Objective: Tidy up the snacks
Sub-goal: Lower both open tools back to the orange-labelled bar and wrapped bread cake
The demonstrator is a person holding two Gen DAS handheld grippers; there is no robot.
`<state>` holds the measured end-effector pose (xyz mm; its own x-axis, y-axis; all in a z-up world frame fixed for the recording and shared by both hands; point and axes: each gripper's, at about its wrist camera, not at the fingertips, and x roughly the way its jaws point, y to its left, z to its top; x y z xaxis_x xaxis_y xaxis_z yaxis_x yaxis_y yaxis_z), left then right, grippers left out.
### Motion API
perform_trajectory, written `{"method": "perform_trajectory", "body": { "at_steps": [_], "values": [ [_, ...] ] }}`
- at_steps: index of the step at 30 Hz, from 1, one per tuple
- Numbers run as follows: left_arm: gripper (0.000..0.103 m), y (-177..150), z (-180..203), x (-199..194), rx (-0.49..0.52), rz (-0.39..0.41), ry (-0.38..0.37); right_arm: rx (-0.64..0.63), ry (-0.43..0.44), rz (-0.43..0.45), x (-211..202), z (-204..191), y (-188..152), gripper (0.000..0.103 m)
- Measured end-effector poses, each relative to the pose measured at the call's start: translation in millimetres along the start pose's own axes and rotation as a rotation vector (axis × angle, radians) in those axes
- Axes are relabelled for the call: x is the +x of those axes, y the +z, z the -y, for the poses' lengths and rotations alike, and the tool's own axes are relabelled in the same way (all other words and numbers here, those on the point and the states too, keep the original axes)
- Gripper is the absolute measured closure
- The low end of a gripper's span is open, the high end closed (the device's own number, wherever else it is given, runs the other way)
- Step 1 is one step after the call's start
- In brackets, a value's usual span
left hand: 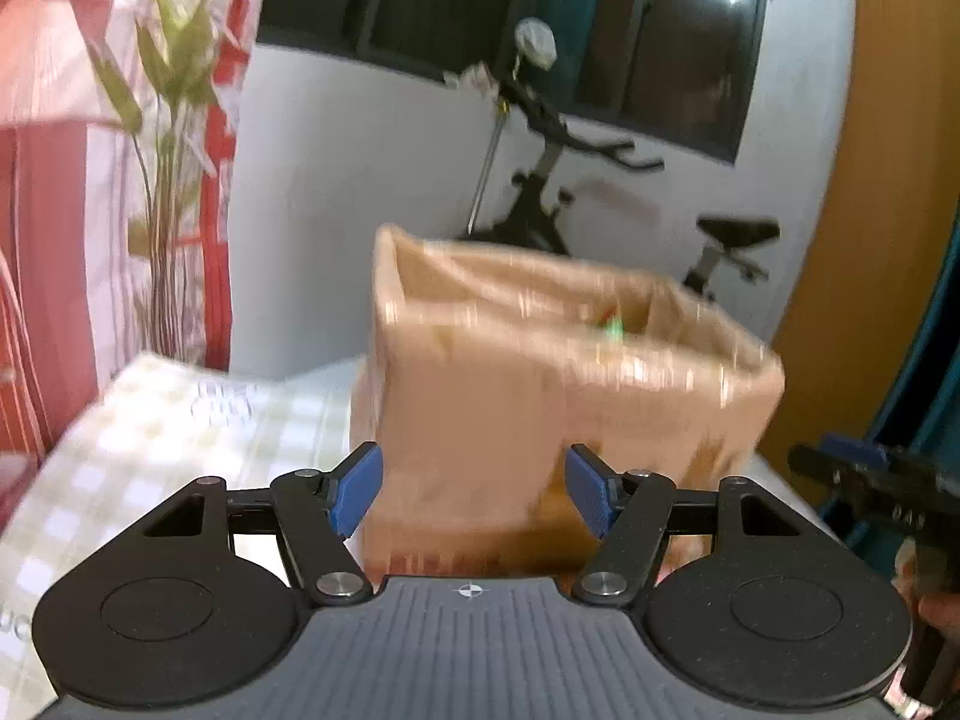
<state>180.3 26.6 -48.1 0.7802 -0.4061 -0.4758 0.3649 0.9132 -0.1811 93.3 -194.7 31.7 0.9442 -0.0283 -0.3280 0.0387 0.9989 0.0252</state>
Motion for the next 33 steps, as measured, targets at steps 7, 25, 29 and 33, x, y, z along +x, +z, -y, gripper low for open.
{"method": "perform_trajectory", "body": {
  "at_steps": [7, 25, 29, 33],
  "values": [
    [0.034, -51.1, 3.1, 30.4, 0.038, -0.148, -0.018, 0.018, 0.022, -0.123, 4.3, -7.6, -38.4, 0.034],
    [0.034, -104.8, 8.5, 47.6, 0.089, -0.311, -0.123, -0.002, 0.119, -0.476, 17.5, -42.0, -112.5, 0.034],
    [0.034, -105.2, 16.1, 53.3, 0.114, -0.327, -0.151, -0.059, 0.136, -0.528, 13.7, -49.9, -121.4, 0.034],
    [0.034, -106.3, 26.4, 62.8, 0.151, -0.346, -0.195, -0.089, 0.109, -0.566, 17.6, -50.2, -129.1, 0.034]
  ]
}}
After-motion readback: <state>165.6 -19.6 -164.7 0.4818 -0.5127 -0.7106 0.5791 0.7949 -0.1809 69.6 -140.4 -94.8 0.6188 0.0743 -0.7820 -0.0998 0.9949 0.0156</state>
